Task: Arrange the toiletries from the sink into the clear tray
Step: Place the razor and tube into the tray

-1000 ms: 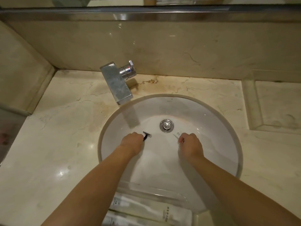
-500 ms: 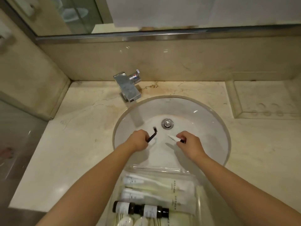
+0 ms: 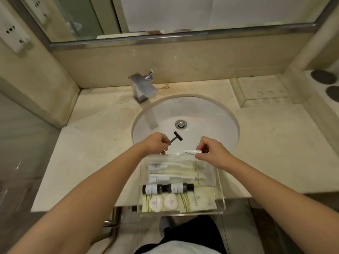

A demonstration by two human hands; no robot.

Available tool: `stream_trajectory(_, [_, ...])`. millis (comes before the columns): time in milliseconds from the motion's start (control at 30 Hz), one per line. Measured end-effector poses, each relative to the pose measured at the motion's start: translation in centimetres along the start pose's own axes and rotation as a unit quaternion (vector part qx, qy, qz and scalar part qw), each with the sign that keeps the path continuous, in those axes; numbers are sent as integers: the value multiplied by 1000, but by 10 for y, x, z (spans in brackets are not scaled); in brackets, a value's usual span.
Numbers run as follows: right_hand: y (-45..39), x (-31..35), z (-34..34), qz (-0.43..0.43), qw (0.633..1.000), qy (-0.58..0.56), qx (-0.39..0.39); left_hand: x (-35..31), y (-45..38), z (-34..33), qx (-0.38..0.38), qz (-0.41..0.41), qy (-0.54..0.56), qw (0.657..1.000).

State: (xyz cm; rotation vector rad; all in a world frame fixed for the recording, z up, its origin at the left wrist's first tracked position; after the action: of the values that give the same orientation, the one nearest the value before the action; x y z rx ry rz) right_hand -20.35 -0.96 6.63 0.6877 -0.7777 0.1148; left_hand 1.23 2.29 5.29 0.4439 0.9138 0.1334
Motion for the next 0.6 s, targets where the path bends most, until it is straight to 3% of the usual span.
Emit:
stream_trajectory(267, [61,-22,-36,24,988,133,69,-14,33,-13,-30,-46,2,998])
stream_trajectory(467, [80,-36,-54,45,955,286,58,-18,47,-28,17,-47,-12,999])
stream_trajectory(600, [86,-44,-62,82,944,319,35,-21,51,-37,39,-57,-22,997])
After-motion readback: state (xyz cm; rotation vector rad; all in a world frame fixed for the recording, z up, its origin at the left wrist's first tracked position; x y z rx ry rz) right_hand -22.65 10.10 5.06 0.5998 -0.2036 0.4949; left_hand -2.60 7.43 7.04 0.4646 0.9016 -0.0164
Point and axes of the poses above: each hand's wrist, its own y-axis away from the middle knuckle, its own z-axis out of the back of the hand, x = y × z, the point moved 4 cm from there along -y, towards the middle knuckle, and after that the axes turned 15 degrees about -z, right-handed, at the moved point
